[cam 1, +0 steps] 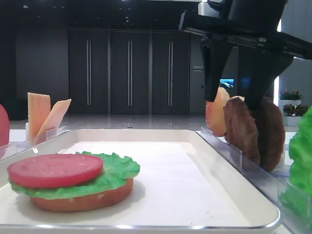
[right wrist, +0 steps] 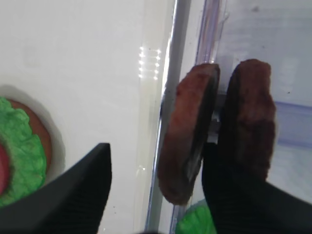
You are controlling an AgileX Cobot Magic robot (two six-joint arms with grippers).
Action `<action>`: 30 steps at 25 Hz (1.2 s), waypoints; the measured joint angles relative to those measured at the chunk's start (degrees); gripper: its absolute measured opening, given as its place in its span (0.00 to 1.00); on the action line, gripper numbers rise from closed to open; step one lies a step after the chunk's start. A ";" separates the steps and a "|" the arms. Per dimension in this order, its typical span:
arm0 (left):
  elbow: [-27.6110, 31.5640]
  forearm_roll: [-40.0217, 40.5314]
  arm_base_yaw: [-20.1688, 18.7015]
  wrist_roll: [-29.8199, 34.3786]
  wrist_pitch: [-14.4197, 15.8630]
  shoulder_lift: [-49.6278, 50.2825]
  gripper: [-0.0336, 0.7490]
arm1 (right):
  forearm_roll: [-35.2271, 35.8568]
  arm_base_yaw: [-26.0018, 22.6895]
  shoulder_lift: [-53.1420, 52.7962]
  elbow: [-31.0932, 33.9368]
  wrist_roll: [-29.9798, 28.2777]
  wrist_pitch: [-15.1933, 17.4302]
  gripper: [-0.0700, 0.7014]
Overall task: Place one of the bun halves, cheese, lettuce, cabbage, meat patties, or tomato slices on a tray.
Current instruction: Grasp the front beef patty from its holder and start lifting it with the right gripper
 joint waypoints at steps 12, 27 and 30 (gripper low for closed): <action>0.00 0.00 0.00 0.00 0.00 0.00 0.40 | -2.78 0.00 1.57 -0.04 0.57 -0.19 0.60; 0.00 0.00 0.00 0.00 0.00 0.00 0.40 | -5.57 0.00 3.22 -0.11 0.63 -1.05 0.40; 0.00 0.00 0.00 0.00 0.00 0.00 0.40 | -6.61 0.00 3.22 -0.11 0.73 -1.24 0.24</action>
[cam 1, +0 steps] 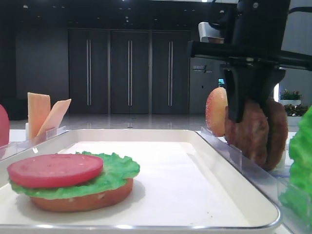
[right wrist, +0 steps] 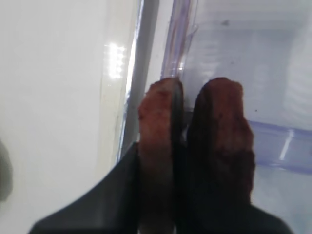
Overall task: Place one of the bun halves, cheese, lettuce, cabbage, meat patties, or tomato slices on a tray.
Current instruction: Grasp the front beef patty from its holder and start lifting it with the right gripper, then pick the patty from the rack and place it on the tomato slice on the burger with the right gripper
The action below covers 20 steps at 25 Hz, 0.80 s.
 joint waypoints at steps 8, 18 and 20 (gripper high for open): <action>0.00 0.00 0.00 0.00 0.00 0.00 0.40 | -1.51 1.30 -2.10 -0.55 1.10 1.83 0.24; 0.00 0.05 0.00 0.00 0.00 0.00 0.40 | -3.89 9.65 -15.47 -2.98 10.48 9.95 0.24; 0.00 0.05 0.00 0.00 0.00 0.00 0.40 | -3.89 10.54 -16.11 -3.00 11.31 10.55 0.24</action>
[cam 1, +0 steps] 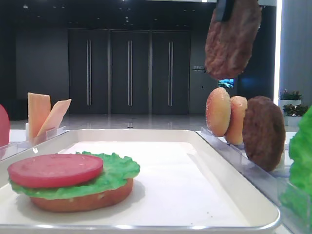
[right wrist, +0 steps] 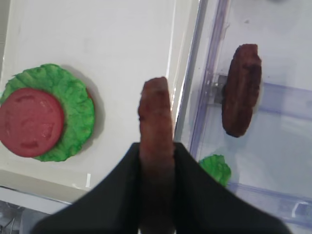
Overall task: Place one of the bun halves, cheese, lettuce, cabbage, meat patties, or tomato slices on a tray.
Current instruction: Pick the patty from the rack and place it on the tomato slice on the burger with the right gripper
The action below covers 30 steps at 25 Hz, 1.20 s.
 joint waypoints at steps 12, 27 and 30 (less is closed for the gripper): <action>0.00 0.22 0.00 0.00 0.00 0.00 0.40 | 6.92 10.68 -2.59 5.80 0.84 -0.57 0.24; 0.00 0.46 0.00 0.00 0.00 0.00 0.40 | 67.73 0.37 -2.86 17.39 -57.65 -19.51 0.24; 0.00 0.46 0.00 0.00 0.00 0.00 0.40 | 85.96 -5.22 -2.86 22.57 -75.00 -17.51 0.24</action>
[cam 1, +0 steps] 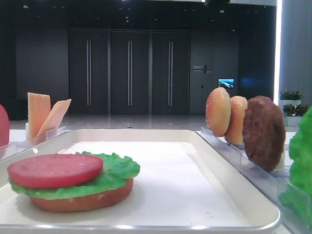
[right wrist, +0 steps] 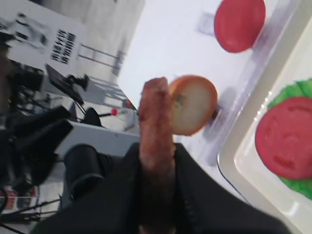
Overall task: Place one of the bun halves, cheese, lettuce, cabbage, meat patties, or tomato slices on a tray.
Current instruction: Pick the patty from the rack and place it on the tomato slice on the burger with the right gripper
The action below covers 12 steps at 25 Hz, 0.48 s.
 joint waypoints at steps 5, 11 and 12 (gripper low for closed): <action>0.00 0.00 0.00 0.00 0.00 0.00 0.40 | 12.57 -3.48 2.07 4.76 -12.43 4.44 0.24; 0.00 0.00 0.00 0.00 0.00 0.00 0.40 | 16.16 -2.24 8.04 5.06 -16.70 6.50 0.24; 0.00 0.00 0.00 0.00 0.00 0.00 0.40 | 16.35 -1.71 9.25 5.06 -17.25 6.50 0.24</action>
